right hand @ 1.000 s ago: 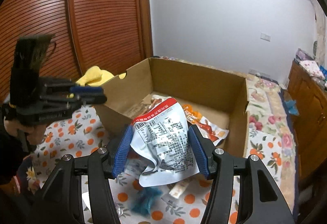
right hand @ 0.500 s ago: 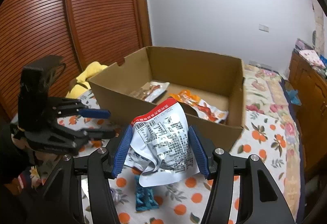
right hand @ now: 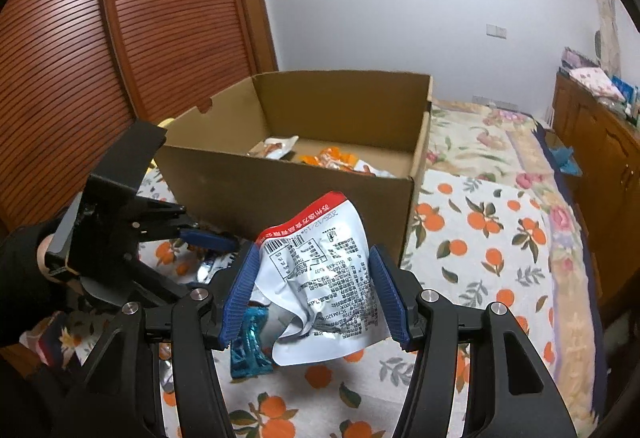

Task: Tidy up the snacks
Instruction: 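Grasp a small silver wrapper with the left tool while the right tool holds the silver pouch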

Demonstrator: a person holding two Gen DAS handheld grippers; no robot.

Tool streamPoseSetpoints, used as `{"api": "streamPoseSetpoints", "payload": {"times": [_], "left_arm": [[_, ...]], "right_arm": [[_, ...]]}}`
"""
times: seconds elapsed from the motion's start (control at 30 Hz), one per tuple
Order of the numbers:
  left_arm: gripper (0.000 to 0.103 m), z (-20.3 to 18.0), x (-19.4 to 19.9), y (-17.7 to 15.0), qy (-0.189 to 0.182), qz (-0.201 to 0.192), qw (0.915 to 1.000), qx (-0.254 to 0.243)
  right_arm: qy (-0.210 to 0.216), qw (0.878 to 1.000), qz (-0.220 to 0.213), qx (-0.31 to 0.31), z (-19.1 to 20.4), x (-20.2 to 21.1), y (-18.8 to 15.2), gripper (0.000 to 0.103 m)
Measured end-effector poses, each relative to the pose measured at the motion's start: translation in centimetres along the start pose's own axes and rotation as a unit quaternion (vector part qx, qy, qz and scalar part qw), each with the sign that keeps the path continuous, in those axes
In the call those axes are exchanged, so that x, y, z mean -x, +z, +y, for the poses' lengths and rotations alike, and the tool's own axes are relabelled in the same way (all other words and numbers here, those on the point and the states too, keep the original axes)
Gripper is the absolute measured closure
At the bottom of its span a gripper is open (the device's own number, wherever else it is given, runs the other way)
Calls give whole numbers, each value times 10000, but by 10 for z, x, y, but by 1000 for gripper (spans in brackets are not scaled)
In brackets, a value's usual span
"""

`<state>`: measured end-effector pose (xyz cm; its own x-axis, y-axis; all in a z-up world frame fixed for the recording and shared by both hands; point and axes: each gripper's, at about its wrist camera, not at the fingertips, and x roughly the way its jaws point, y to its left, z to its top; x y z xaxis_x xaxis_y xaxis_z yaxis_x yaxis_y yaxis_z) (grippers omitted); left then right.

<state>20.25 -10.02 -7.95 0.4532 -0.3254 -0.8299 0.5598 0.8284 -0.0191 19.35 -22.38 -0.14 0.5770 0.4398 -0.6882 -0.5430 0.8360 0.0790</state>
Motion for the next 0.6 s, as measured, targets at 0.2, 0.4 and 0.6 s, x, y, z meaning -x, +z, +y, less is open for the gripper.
{"api": "streamPoseSetpoints", "payload": {"times": [0.2,0.4,0.6], "left_arm": [[38,-3,0,-4,173,68,9997,-169],[65,11,4,-9,241,94,9997,19],[69,5,20,-18,334,-110,9994,27]], "right_arm": [[22,10000,69,-29,-2,-4,-6,44],[52,9999,100,-14,2,-7,-7,44],[58,9999,118,6,6,-8,-7,44]]}}
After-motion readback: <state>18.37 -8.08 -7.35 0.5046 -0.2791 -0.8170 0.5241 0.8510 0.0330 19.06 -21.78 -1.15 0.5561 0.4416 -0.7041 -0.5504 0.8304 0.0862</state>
